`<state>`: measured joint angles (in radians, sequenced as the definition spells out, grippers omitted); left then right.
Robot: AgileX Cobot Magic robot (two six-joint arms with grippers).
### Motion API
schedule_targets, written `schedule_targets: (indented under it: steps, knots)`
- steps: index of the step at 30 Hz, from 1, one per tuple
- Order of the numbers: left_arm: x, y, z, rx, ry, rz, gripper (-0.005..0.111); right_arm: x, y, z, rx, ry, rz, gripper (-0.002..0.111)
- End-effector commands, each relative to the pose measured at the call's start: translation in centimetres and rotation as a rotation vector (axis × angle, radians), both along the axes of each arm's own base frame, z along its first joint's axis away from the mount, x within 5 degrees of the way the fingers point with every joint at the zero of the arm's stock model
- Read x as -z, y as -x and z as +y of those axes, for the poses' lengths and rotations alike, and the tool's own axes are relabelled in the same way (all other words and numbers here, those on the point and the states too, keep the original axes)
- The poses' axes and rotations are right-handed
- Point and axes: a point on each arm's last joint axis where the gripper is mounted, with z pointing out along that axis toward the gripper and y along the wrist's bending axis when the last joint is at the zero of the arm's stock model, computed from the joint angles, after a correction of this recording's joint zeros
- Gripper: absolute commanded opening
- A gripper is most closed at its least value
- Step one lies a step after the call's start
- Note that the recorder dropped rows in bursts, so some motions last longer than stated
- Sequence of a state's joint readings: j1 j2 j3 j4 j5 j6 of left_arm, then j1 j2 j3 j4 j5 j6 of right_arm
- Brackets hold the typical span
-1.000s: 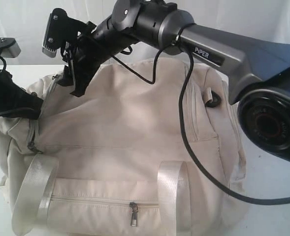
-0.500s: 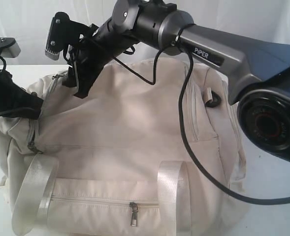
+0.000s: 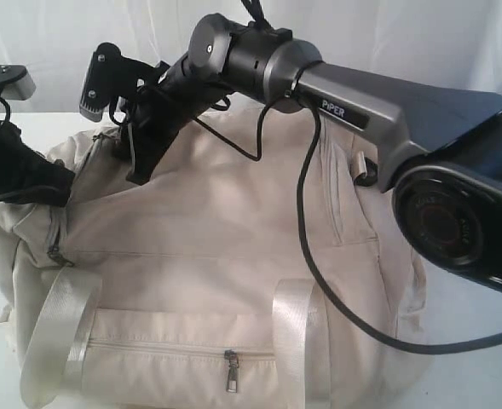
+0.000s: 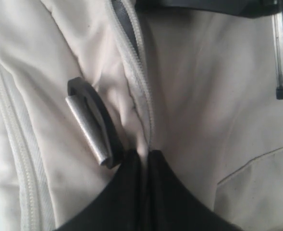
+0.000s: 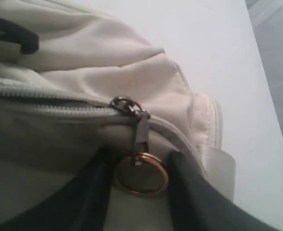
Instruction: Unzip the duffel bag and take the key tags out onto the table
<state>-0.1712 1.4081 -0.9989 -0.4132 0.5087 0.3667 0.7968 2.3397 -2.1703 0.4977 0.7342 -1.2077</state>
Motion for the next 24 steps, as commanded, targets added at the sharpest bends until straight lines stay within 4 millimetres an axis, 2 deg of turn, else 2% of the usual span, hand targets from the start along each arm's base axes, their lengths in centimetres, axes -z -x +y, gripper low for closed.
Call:
schedule_targets:
  steps: [1, 6, 19, 24]
  knots:
    - [0.2, 0.7, -0.1, 0.011, 0.008, 0.045, 0.000, -0.3, -0.1, -0.1, 0.009, -0.004, -0.003, 0.019]
    - [0.2, 0.7, -0.1, 0.011, 0.008, 0.045, 0.000, -0.9, 0.0, -0.2, 0.015, -0.012, -0.007, 0.011]
    - [0.2, 0.7, -0.1, 0.011, 0.008, 0.046, 0.000, -3.6, -0.7, -1.6, 0.181, 0.000, -0.077, 0.011]
    - [0.3, 0.9, -0.1, 0.020, 0.008, 0.064, 0.000, -3.7, -1.0, -2.0, 0.237, 0.024, -0.099, 0.011]
